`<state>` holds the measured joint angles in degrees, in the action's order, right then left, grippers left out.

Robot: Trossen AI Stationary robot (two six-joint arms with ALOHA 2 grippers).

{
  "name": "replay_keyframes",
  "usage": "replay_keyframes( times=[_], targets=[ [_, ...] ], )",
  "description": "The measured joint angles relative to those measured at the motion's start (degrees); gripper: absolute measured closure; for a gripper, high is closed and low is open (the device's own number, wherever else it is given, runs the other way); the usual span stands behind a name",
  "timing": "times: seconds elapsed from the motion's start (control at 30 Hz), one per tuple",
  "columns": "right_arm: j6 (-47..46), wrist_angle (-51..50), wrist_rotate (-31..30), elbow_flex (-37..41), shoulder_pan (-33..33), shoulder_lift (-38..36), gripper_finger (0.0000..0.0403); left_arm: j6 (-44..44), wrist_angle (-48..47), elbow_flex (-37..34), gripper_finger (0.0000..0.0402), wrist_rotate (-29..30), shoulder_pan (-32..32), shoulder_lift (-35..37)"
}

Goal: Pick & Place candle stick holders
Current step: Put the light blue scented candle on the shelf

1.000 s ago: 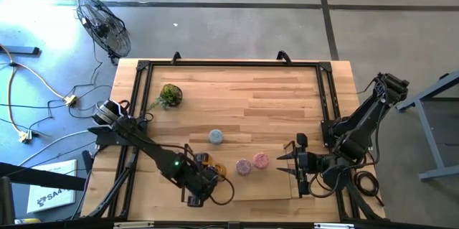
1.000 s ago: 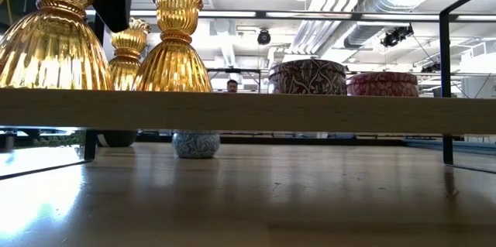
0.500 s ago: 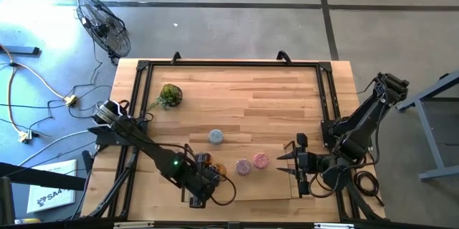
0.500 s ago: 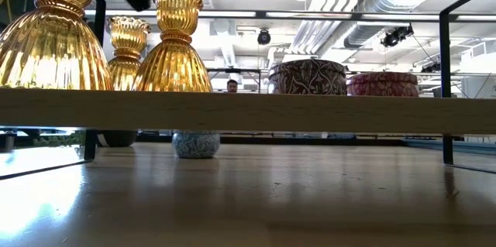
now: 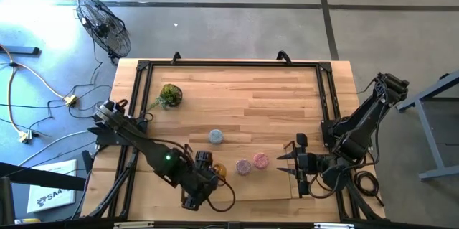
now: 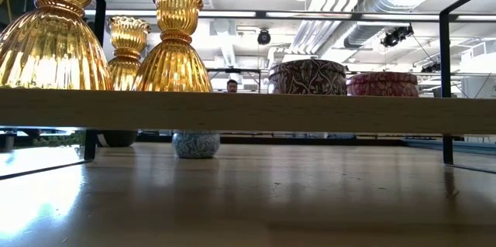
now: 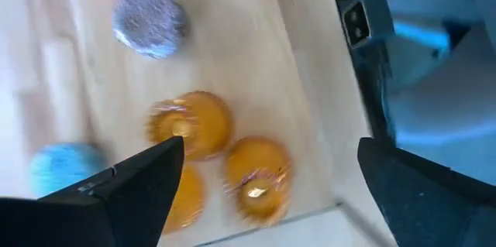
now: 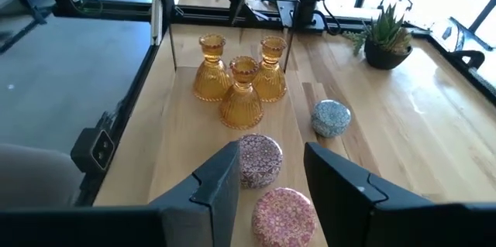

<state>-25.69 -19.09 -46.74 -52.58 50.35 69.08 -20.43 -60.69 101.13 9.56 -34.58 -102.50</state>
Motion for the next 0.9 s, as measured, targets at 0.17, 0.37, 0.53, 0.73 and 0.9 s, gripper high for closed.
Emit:
replay_keyframes(
  times=[0.17, 0.37, 0.53, 0.73, 0.9],
  targets=[
    [2.6, 0.0, 0.0, 0.0, -0.1, 0.0, 0.0263, 6.9, -13.6, 10.1, 0.0027, 6.0, 4.1, 0.0],
    [2.8, -0.6, -0.2, 0.0, -0.1, 0.0, 0.0263, 11.1, -25.1, 17.6, 0.0027, 6.8, 17.0, 0.1],
    [2.6, -1.7, -0.2, 0.0, -0.1, 0.0, 0.0263, 8.6, -20.8, 15.7, 0.0027, -5.0, 30.7, -0.2],
    [-0.1, -4.4, -0.2, 0.0, -0.1, 0.0, 0.0263, 8.2, -19.1, 9.2, 0.0027, -11.0, 37.6, -2.5],
    [0.1, -6.2, -1.0, 0.0, -0.1, 0.0, 0.0263, 8.0, -15.3, 2.8, 0.0027, -11.6, 38.4, -4.5]
  ],
)
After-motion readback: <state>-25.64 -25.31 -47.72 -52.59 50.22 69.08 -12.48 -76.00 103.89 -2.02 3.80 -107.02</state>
